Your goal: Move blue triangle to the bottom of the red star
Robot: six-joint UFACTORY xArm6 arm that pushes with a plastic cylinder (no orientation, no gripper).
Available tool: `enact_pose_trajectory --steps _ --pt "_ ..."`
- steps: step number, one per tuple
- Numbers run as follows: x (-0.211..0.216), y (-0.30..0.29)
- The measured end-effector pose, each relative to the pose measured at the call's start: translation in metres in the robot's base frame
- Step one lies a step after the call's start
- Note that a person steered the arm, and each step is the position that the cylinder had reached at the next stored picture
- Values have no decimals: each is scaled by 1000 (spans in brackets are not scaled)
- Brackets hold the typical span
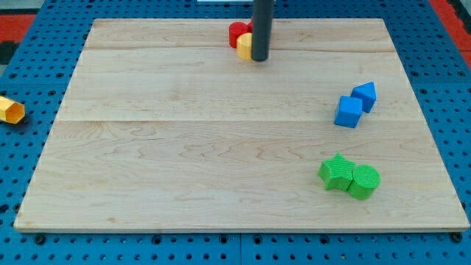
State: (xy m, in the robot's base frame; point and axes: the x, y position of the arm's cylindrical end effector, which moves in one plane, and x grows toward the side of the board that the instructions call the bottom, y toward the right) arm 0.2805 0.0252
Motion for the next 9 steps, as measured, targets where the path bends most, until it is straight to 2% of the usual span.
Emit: enact_pose_trajectory --steps 1,2,3,4,5,6,8,9 --pt "23 15" --pt "37 74" --pt "51 192" --pt "117 262" --pt "136 193" --pt "93 145" --pt "37 48" --pt "58 48"
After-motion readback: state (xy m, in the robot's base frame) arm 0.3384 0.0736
